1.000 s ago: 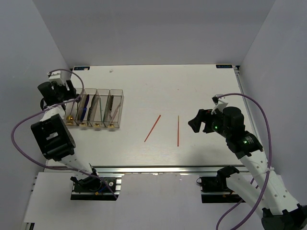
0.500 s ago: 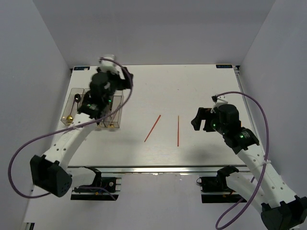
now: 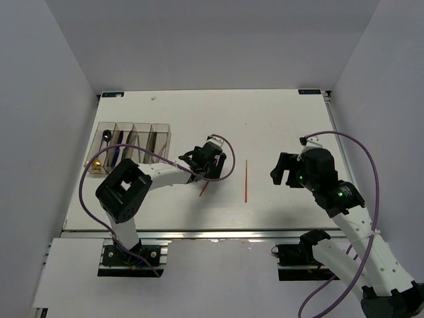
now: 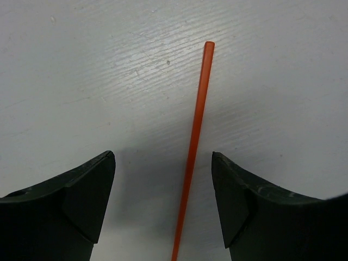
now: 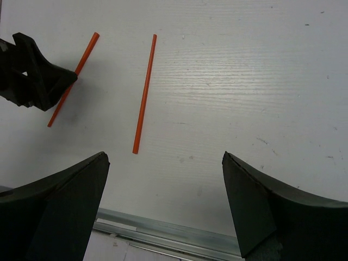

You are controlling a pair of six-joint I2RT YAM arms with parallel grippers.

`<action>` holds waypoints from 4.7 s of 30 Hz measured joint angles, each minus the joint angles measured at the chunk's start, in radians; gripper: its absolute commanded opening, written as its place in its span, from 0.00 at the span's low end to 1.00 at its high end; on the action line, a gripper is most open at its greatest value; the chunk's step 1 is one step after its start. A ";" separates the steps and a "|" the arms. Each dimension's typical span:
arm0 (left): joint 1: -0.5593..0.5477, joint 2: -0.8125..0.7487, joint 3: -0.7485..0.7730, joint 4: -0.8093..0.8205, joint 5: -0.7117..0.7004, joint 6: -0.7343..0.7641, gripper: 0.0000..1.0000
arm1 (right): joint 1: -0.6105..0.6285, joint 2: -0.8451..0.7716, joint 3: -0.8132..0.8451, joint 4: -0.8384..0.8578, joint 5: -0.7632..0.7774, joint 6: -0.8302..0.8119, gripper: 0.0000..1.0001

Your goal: Sort the eating utensils into containers

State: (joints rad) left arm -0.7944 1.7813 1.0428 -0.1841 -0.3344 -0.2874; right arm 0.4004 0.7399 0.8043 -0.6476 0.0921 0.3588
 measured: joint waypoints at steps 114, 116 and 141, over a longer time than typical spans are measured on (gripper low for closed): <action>0.709 -1.129 -0.409 -0.171 0.186 -0.029 0.98 | 0.346 0.957 0.179 0.196 0.272 0.328 0.25; 0.709 -1.136 -0.409 -0.167 0.192 -0.029 0.98 | 0.349 0.954 0.171 0.214 0.263 0.339 0.12; 0.713 -1.342 -0.381 -0.240 -0.201 -0.174 0.98 | 0.525 1.439 0.932 0.674 -0.117 0.532 0.00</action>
State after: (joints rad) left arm -0.0814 0.4397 0.6617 -0.4240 -0.5354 -0.4614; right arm 0.9253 2.1784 1.7363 0.0265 -0.0246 0.8909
